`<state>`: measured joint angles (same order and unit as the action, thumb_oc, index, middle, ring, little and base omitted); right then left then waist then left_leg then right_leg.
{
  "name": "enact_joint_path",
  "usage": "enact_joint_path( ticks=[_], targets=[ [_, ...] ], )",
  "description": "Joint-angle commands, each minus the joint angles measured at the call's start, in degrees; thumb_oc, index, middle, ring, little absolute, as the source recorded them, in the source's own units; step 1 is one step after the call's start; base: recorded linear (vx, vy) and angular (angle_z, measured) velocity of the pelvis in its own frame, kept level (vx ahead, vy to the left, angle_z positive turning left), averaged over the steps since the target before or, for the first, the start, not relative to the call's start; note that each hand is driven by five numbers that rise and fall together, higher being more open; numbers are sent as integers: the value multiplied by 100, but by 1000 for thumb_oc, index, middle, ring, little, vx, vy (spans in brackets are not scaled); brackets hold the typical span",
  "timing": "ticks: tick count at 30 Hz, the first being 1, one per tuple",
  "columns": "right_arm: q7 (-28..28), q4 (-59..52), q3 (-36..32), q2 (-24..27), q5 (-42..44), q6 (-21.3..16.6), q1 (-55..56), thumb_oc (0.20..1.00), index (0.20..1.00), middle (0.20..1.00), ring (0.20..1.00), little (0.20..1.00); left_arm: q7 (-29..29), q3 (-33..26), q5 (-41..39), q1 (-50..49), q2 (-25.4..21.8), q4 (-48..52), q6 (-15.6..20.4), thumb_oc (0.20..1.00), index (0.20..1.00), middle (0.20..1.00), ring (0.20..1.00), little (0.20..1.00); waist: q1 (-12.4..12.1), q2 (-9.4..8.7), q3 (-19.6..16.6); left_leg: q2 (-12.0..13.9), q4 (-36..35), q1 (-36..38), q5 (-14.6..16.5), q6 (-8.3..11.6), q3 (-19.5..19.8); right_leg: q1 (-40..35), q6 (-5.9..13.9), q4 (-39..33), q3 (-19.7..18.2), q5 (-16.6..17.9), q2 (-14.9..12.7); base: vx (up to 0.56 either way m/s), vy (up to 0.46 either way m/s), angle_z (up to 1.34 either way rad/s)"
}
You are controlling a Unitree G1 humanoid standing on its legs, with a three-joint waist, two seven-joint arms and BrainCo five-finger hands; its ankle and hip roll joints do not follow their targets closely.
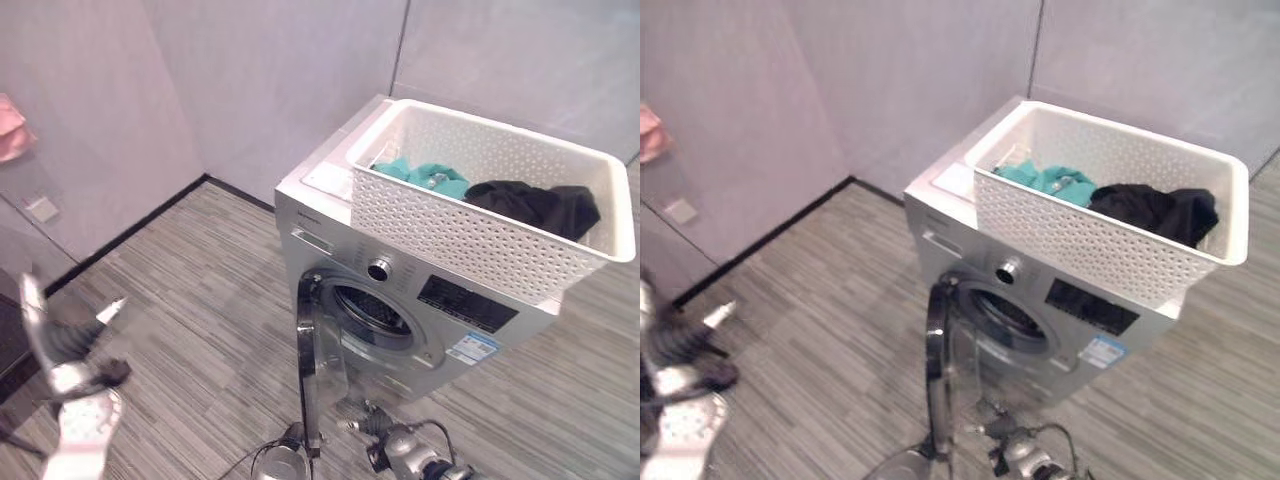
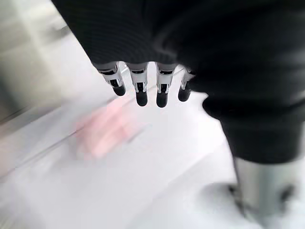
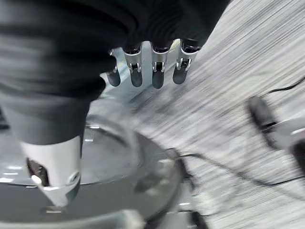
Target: Grab the laundry basket,head to the washer,open it,put in the laundry and shut it.
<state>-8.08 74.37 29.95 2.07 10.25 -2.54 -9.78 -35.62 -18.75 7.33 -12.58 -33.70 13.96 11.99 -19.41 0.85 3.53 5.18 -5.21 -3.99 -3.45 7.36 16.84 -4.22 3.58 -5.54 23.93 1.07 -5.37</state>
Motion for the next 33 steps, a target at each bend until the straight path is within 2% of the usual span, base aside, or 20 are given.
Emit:
enact_joint_path(
  ticks=[1,3,5,6,7,10,11,12,13,14,15,16,17,18,19,22,24,25,29,33],
  targets=[
    [145,191,-264,-236,-193,-137,-311,1000,1000,1000,1000,1000,929,531,-377,298,-205,477,667,1000,1000,1000,1000,1000,121,-189,-14,108,81,164,256,-81,-9,-263,330,69,-396,-407,-349,0,0,0],
    [204,205,-424,-135,-175,-156,-211,1000,1000,1000,1000,1000,1257,707,-702,366,-174,679,729,1000,1000,1000,1000,1000,177,-158,-35,121,83,176,257,-70,-15,-285,327,69,-392,-417,-338,8,-2,-5],
    [210,226,-826,88,30,-203,-8,1000,1000,1000,1000,1000,1719,1196,-1249,534,29,741,699,1000,1000,1000,1000,1000,289,-124,-8,126,128,163,237,-48,11,-341,292,89,-349,-453,-307,3,-20,-3],
    [211,223,-838,98,30,-202,-10,1000,1000,1000,1000,1000,1720,1208,-1251,550,33,735,701,1000,1000,1000,1000,1000,291,-122,-8,107,137,135,211,-55,25,-329,298,81,-336,-425,-319,5,-90,4],
    [254,174,-1064,238,292,-253,95,1000,1000,1000,1000,1000,1930,1537,-1435,636,141,602,574,1000,1000,1000,1000,1000,352,-118,44,130,315,91,256,-16,54,-384,248,119,-325,-484,-262,-16,-49,9],
    [261,127,-1240,369,497,-292,62,1000,1000,1000,1000,1000,2190,1691,-1588,517,189,641,426,1000,1000,1000,1000,1000,360,-91,140,133,548,-33,245,29,123,-378,190,153,-329,-506,-212,-63,-103,6],
    [237,82,-1303,491,646,-316,-110,1000,1000,1000,1000,1000,2431,1794,-1787,361,151,664,296,1000,1000,1000,1000,1000,283,12,362,241,519,-187,-34,180,284,-254,106,314,-277,-622,-93,-153,-48,5],
    [238,83,-1310,497,647,-315,-120,1000,1000,1000,1000,1000,2435,1795,-1791,371,155,667,293,1000,1000,1000,1000,1000,297,16,359,229,505,-215,-79,177,305,-228,109,323,-258,-600,-102,-424,-58,12],
    [192,-2,-1304,646,770,-331,-430,1000,1000,1000,1000,1000,2600,1979,-2010,434,146,673,244,1000,1000,1000,1000,1000,224,160,715,223,236,-634,-650,286,527,147,27,596,-126,-728,-30,-303,9,41],
    [196,3,-1310,655,773,-329,-448,1000,1000,1000,1000,1000,2603,1979,-2013,452,153,669,242,1000,1000,1000,1000,1000,246,163,701,221,212,-667,-682,291,555,195,25,641,-102,-752,-38,-496,-32,74],
    [167,-118,-1171,765,750,-357,-748,1000,1000,1000,1000,1000,2754,2119,-2073,496,220,694,229,1000,1000,1000,1000,1000,322,126,856,265,140,-743,-467,111,142,638,-19,865,16,-847,-52,-296,21,84],
    [165,-116,-1171,770,756,-355,-766,1000,1000,1000,1000,1000,2764,2112,-2078,510,224,692,233,1000,1000,1000,1000,1000,297,139,875,222,209,-843,-557,85,125,741,-30,923,69,-742,-101,-351,-30,84],
    [154,-166,-1132,810,755,-362,-868,1000,1000,1000,1000,1000,2881,2184,-2178,534,250,684,218,1000,1000,1000,1000,1000,356,41,858,324,571,-867,-320,-9,-186,889,-17,955,84,-834,-128,-380,-2,69],
    [165,-266,-1037,830,812,-376,-989,1000,1000,1000,1000,1000,3158,2407,-2463,550,313,709,158,1000,1000,1000,1000,1000,485,-112,814,513,1511,-800,-10,-100,-746,1162,-58,816,236,-648,-246,-363,-37,91],
    [174,-333,-1009,810,890,-397,-1037,1000,1000,1000,1000,1000,3251,2503,-2552,562,312,746,132,1000,1000,1000,1000,1000,540,-152,783,593,1902,-747,124,-128,-882,1262,-58,705,246,-543,-281,-302,19,73],
    [178,-449,-1019,742,1088,-432,-1109,1000,1000,1000,1000,1000,3346,2769,-2596,685,291,774,102,1000,1000,1000,1000,1000,684,-171,728,730,2388,-520,325,-173,-994,1399,-12,553,303,-325,-344,-90,86,37],
    [277,-568,-1026,660,1292,-435,-1089,1000,1000,1000,1000,1000,3408,3007,-2800,806,381,823,-17,1000,1000,1000,1000,1000,968,-52,569,859,1829,48,643,-164,-1304,1451,125,545,369,-160,-407,32,219,44],
    [311,-589,-979,631,1357,-432,-1097,1000,1000,1000,1000,1000,3448,3075,-2910,795,423,883,-64,1000,1000,1000,1000,1000,1014,39,511,900,1448,338,770,-169,-1497,1406,192,513,317,-57,-414,42,277,45],
    [204,-710,-941,467,1588,-520,-1254,1000,1000,1000,1000,1000,3528,3708,-2981,1319,432,887,-74,1000,1000,1000,1000,1000,1117,221,547,978,624,682,784,-71,-1772,1542,366,636,450,163,-691,-119,238,42],
    [172,-841,-870,196,1873,-587,-1390,1000,1000,1000,1000,1000,3551,3887,-2952,1276,232,867,-91,1000,1000,1000,1000,1000,1010,286,648,784,376,811,1011,-95,-1806,1599,588,643,485,499,-1032,-126,232,66]
  ],
)
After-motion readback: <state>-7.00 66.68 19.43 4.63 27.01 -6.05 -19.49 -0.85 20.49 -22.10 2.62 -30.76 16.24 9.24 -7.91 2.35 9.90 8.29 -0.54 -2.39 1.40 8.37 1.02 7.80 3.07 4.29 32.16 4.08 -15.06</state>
